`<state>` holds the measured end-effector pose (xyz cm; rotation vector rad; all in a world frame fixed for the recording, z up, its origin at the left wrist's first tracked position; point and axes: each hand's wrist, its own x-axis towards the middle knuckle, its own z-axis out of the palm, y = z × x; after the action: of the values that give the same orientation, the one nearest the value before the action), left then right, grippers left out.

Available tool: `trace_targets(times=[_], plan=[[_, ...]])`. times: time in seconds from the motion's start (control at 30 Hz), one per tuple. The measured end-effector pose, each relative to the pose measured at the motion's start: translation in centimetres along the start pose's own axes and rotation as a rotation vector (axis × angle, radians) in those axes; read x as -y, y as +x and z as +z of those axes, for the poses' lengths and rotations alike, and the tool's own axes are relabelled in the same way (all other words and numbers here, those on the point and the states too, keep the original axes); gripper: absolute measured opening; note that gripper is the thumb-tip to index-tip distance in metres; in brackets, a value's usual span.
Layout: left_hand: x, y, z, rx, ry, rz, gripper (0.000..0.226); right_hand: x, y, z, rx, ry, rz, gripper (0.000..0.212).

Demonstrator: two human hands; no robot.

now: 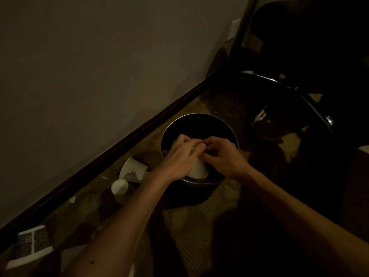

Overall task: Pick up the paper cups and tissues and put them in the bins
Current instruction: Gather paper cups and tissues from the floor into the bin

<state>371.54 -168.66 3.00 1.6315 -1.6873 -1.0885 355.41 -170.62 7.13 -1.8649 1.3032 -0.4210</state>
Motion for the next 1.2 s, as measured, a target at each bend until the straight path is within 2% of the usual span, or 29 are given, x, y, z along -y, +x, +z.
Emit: trace_targets(times=[0.23,0.3,0.37,0.47,0.53,0.63,0.7,0.77,0.87,0.97,1.03,1.1,1.2], plan=[[-0.4,-0.2,-0.9,0.134,0.344,0.019,0.049,-1.9,0.0,0.6,0.063,-0.143,0.001,0.023],[-0.8,-0.7,-2.3,0.138,0.342,0.024,0.043,-1.7,-0.2,0.7,0.020,-0.189,-0.004,0.024],[-1.3,-1.0,-4.7,0.049,0.254,0.036,0.034,-0.6,-0.7,1.2,-0.098,-0.200,-0.085,0.021],[-0.7,-1.9,-9.5,-0.198,0.167,0.044,0.012,2.7,-1.9,3.5,-0.235,-0.133,-0.357,0.010],[0.9,-2.8,-12.4,-0.308,0.156,-0.008,0.014,4.5,-2.4,6.2,-0.198,-0.096,-0.490,0.008],[5.4,-4.2,-14.0,-0.329,0.156,-0.184,0.016,5.4,-1.5,11.8,-0.073,-0.048,-0.516,0.011],[9.2,-5.1,-13.2,-0.289,0.156,-0.314,0.007,4.6,-0.1,15.7,0.005,-0.003,-0.434,0.015],[12.6,-6.2,-11.8,-0.232,0.119,-0.443,0.025,3.1,1.6,19.2,0.069,0.060,-0.249,0.020],[16.6,-8.1,-9.8,-0.143,0.166,-0.558,0.058,0.8,4.6,23.5,0.098,0.360,0.212,0.028],[19.4,-10.0,-6.8,-0.013,0.202,-0.572,0.076,-1.0,7.4,26.2,0.026,0.656,0.618,0.042],[20.4,-11.2,-4.8,0.005,0.192,-0.539,0.080,-2.0,8.5,27.1,0.080,0.708,0.692,0.045],[21.2,-12.0,-3.4,-0.049,0.184,-0.490,0.082,-2.3,9.2,27.8,0.119,0.730,0.698,0.046],[21.9,-12.5,-2.9,-0.154,0.215,-0.434,0.070,-2.6,10.0,28.9,0.082,0.760,0.745,0.061]])
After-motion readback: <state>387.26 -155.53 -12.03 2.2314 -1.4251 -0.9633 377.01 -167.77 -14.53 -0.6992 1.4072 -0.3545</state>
